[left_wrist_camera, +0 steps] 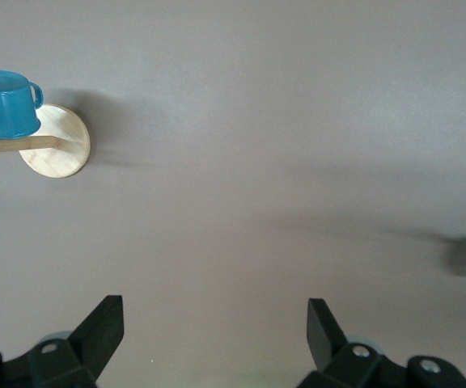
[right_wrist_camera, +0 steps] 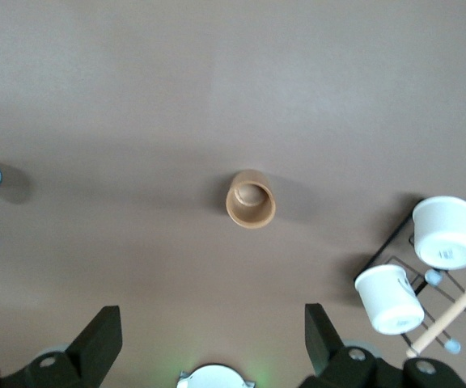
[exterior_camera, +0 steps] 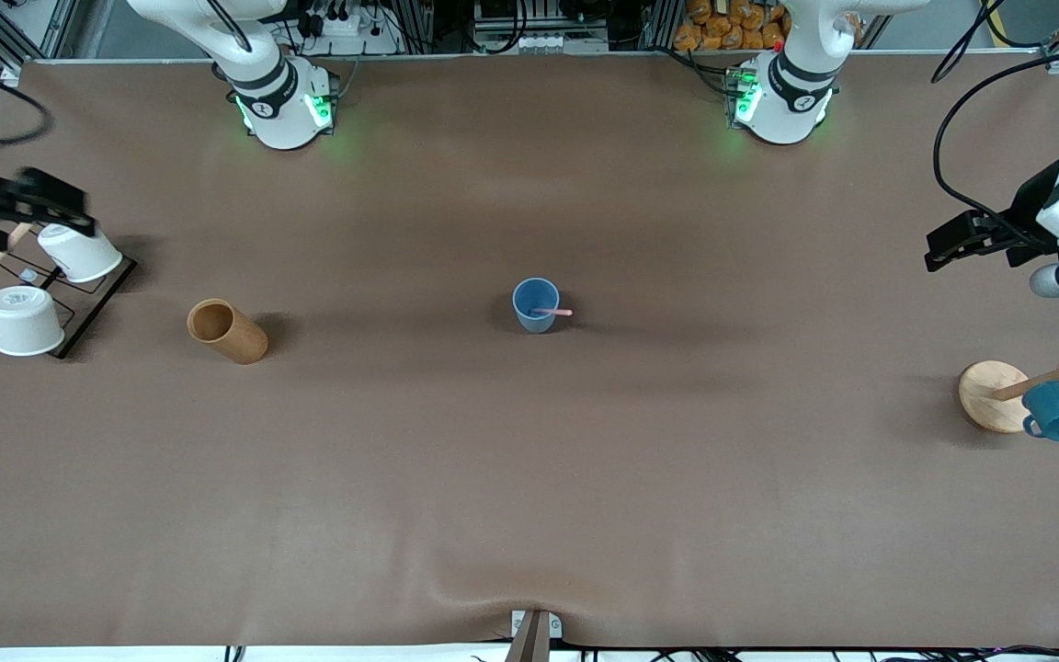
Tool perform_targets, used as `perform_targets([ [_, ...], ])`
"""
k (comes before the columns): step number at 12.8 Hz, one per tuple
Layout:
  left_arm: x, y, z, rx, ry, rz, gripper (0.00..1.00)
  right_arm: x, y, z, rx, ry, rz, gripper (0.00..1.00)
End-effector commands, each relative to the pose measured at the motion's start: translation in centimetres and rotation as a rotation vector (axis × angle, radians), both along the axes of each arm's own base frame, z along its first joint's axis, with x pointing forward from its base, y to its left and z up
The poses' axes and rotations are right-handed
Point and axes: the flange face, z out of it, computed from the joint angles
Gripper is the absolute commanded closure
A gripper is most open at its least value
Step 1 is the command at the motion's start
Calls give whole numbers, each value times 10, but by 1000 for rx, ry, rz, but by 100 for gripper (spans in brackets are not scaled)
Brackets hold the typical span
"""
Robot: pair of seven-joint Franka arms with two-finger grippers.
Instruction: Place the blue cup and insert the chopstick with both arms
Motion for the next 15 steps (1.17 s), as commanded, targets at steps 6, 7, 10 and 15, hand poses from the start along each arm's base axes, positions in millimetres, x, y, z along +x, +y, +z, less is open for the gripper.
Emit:
perform_targets([
  [6, -5, 2, 10, 11, -21, -11, 0, -50, -26, 13, 13, 56, -221, 0],
  [7, -5, 2, 9, 11, -19, -11, 0, -49, -26, 10, 12, 50, -222, 0],
  [10, -8, 2, 12, 13, -15, -14, 0, -48, -31, 11, 9, 45, -228, 0],
  [15, -23, -4, 30, 11, -30, -28, 0, -44, -23, 12, -49, 19, -190, 0],
])
